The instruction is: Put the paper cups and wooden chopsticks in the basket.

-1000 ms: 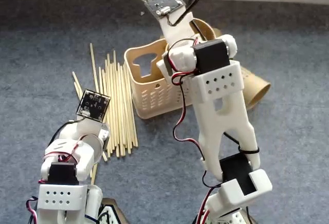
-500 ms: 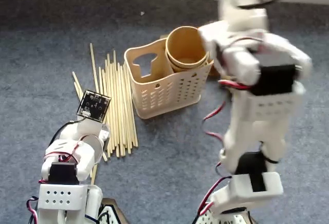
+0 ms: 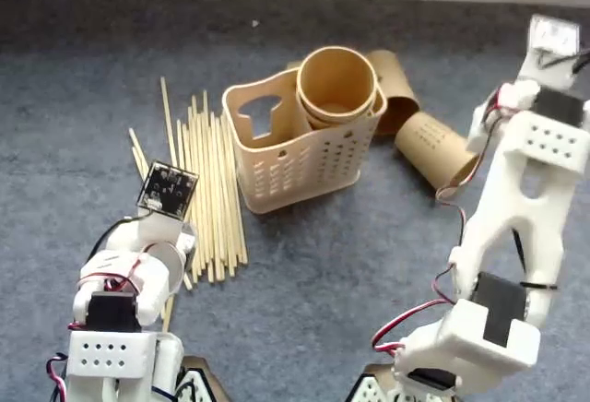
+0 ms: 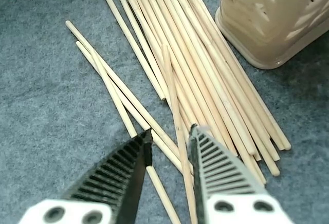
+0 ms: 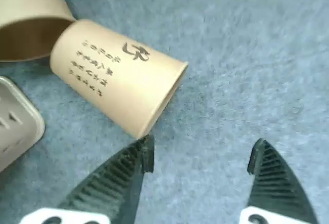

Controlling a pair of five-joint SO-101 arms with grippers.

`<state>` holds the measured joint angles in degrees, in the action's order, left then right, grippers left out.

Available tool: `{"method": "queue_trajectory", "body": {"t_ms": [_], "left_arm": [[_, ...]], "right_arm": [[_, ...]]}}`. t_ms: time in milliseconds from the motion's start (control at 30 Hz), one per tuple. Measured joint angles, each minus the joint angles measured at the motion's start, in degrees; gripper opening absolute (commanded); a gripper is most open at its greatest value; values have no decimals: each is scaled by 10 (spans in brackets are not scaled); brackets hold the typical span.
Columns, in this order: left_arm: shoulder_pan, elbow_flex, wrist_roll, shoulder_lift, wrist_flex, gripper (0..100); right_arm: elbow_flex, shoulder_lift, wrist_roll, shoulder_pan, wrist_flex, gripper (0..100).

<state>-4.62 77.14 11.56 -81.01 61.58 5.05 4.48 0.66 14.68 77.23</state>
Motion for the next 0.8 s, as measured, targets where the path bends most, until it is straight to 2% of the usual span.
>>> {"method": "queue_trajectory", "body": {"t_ms": [133,300,467,800], "left_arm": [[-1,0,0,0,0,147],[0,0,0,0,0,147],[-1,0,0,0,0,147],[-1,0,0,0,0,147]], "right_arm": [[-137,0,-69,-2,-93,289],[-152,0,-99,-2,-118,289],[-142,0,-103,-18,-115,289],[-1,0,-104,-79,-25,289]]}}
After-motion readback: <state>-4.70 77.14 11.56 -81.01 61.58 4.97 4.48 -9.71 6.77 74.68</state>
